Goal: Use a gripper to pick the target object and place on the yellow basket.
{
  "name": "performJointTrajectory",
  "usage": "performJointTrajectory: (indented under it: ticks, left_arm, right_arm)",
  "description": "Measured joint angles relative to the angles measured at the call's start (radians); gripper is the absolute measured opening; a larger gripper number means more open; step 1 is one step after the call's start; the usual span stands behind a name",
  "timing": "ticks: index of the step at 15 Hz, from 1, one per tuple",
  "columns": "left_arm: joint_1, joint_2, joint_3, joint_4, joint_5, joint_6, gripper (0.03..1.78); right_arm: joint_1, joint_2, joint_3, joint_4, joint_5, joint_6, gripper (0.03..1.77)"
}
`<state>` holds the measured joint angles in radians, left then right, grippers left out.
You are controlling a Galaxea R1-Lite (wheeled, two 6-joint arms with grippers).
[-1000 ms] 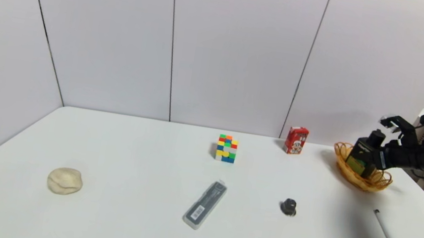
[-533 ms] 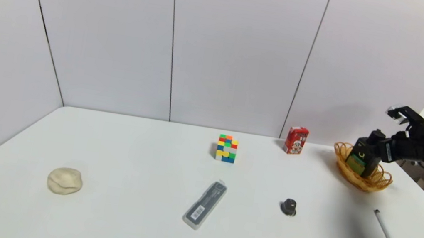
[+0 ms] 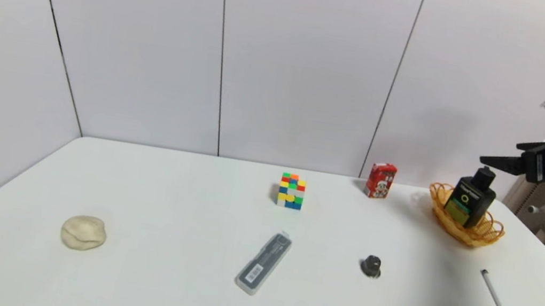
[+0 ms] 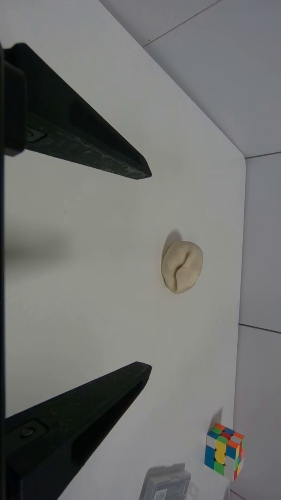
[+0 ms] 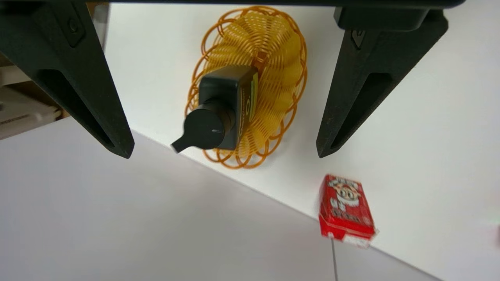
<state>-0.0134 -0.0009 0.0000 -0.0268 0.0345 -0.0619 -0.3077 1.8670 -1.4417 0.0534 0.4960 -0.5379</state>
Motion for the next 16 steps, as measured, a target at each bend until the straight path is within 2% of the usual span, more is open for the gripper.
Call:
performJointTrajectory:
  ticks: [4,7,9,10,12,13,16]
  left_arm:
    - [0.0,0.0,0.0,0.0,-0.001,0.0,1.69]
    - [0.0,0.0,0.0,0.0,0.0,0.0,1.69]
    - [0.0,0.0,0.0,0.0,0.0,0.0,1.69]
    - [0.0,0.0,0.0,0.0,0.0,0.0,1.69]
    - [0.0,0.0,0.0,0.0,0.0,0.0,1.69]
    - [0.0,0.0,0.0,0.0,-0.001,0.0,1.69]
    - [0.0,0.0,0.0,0.0,0.0,0.0,1.69]
  right_arm:
    - [0.001,-0.208,0.102,-0.004,0.003,-0.002,1.66]
    - [0.019,-0.383,0.248,-0.008,0.001,-0.002,1.67]
    - [0.034,-0.496,0.35,-0.005,-0.005,0.02,1.68]
    - [0.048,-0.556,0.398,-0.004,-0.02,0.054,1.68]
    - [0.096,-0.671,0.48,0.002,-0.096,0.144,1.69]
    - [0.123,-0.733,0.529,0.012,-0.154,0.183,1.69]
    - [0.183,-0.902,0.682,0.024,-0.293,0.227,1.69]
